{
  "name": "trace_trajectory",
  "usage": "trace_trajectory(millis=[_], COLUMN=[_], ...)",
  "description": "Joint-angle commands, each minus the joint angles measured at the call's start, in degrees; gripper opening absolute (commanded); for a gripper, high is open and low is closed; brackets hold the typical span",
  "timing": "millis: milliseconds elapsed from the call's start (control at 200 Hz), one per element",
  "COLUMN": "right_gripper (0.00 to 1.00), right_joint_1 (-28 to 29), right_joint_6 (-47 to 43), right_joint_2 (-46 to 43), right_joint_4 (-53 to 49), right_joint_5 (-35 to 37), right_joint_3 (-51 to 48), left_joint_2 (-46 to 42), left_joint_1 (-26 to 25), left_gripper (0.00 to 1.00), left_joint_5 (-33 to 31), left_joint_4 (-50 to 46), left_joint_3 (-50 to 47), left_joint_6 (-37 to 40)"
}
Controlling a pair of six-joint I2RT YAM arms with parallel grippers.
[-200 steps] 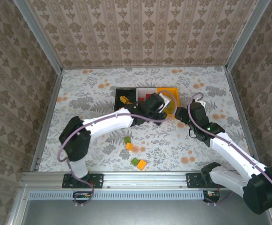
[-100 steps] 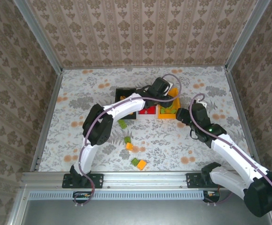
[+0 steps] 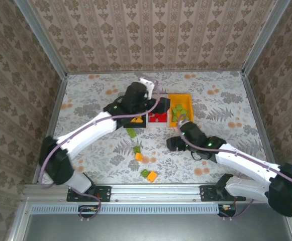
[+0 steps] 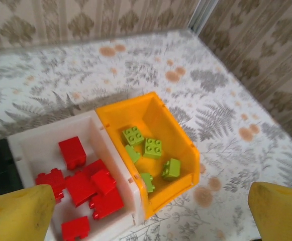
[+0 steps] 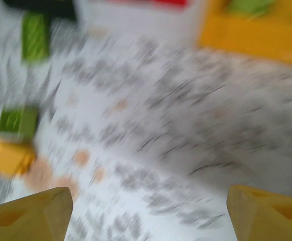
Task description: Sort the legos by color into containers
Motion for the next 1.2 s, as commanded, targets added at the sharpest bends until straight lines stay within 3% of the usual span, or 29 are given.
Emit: trace_trajectory(millis=[0,35,100,170,350,675,845,1050,1195], right_gripper=[0.82,0.83,0.95,0.99,1.0,0.93,0.81,0.5,0.38], right_joint_1=[7.2,9.9,14.4,18.9,25.4,28.5,28.1,26.3,23.3], right_joint_6=[-4.7,-5.3,-6.1,-6.9,-9.4,-11.5,-11.1,-10.2,-9.0], right_joint_2=[4.4,5.9,8.2,10.8,15.3,27.2,30.1,30.8,27.7], right_joint_4=[-5.0,-5.9,-6.6,-7.8,-8.1,-9.9,-9.6,-8.8,-8.6], right_joint_5=[-2.4,-2.1,-2.0,-1.5,-3.0,2.5,4.9,5.3,7.6], right_joint_3=[3.4,4.2,5.4,7.1,10.1,15.2,16.5,15.4,13.4], left_joint_2=[-8.2,-11.2,-16.8,-22.3,-31.0,-35.2,-36.2,-36.9,-37.3], left_joint_1=[0.0,0.1,0.5,1.3,3.5,5.6,6.4,6.8,6.9], left_gripper=[1.0,1.0,1.0,1.0,1.0,1.0,1.0,1.0,1.0], left_joint_5=[-4.9,-6.0,-8.6,-9.6,-10.4,-12.4,-12.4,-12.0,-12.1], left_joint_4=[-1.6,-2.4,-4.8,-6.7,-10.2,-13.6,-14.1,-14.7,-14.6], left_joint_3=[-8.2,-10.5,-14.0,-17.1,-22.3,-24.9,-25.6,-26.1,-26.8], left_joint_6=[-2.6,-2.9,-3.9,-4.7,-6.8,-7.3,-7.2,-6.9,-6.9])
